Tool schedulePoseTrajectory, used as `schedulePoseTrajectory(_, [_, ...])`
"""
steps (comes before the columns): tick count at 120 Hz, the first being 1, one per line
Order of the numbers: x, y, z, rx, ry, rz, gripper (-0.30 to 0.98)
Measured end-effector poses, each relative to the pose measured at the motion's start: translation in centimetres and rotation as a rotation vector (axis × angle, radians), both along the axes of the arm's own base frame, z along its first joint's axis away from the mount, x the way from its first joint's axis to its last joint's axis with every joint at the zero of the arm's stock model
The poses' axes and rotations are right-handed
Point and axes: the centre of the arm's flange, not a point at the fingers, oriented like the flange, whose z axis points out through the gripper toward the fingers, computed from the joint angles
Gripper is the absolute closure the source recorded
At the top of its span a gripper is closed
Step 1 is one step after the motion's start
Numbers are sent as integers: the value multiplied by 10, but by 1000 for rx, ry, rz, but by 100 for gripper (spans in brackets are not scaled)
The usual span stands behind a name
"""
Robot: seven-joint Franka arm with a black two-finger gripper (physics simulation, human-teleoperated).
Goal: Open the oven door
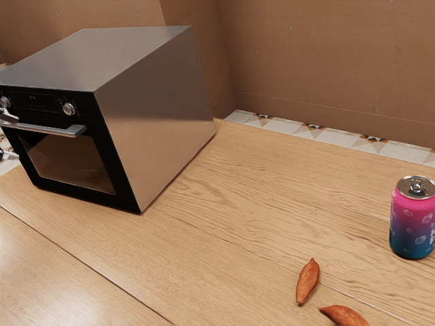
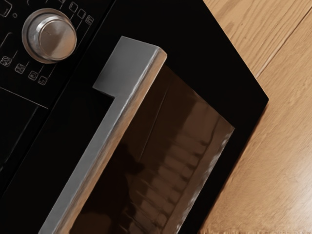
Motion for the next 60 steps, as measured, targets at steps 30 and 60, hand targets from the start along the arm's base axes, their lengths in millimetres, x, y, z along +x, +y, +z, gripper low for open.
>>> schedulePoseTrajectory(30, [20, 13, -4, 98, 14, -101, 0])
schedulePoseTrajectory(60, [32, 26, -18, 151, 48, -160, 0])
